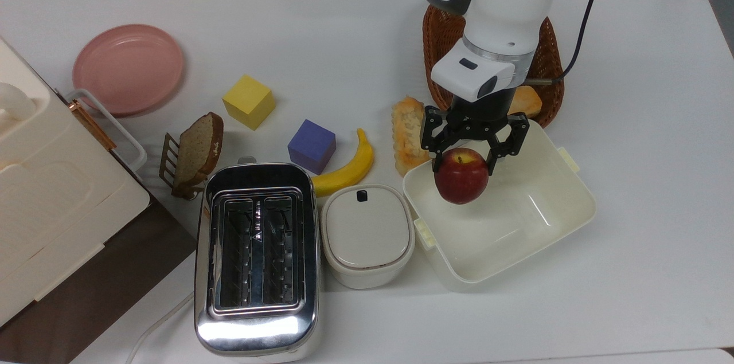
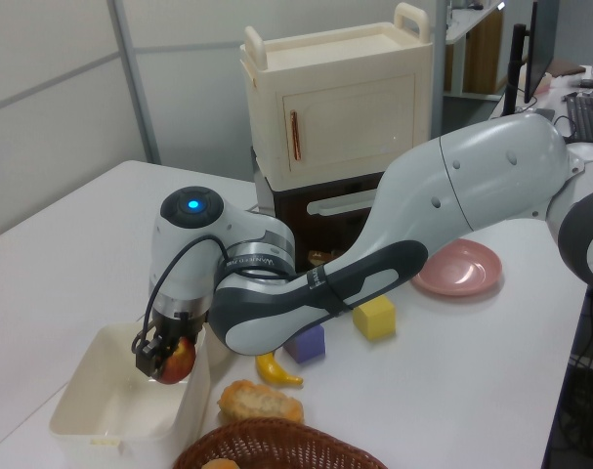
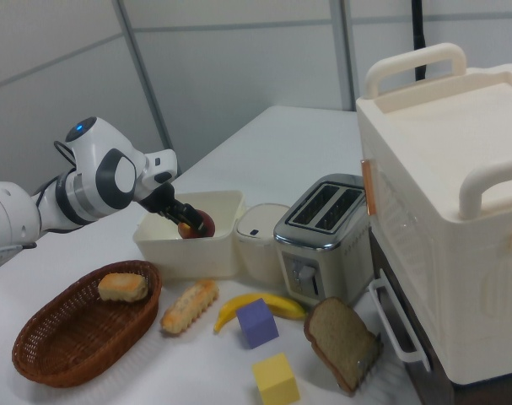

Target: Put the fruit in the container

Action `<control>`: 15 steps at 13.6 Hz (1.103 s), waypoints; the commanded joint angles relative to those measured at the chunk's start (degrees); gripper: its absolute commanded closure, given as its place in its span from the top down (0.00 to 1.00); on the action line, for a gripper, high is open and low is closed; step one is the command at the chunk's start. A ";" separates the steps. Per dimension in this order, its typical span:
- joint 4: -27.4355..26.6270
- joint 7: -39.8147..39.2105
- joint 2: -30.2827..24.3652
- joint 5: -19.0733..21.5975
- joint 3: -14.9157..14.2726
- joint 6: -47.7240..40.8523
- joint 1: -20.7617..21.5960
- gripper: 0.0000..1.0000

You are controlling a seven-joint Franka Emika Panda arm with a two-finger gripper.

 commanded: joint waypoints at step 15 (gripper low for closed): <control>-3.33 -12.95 -20.50 12.66 -1.29 -25.03 -6.81 1.00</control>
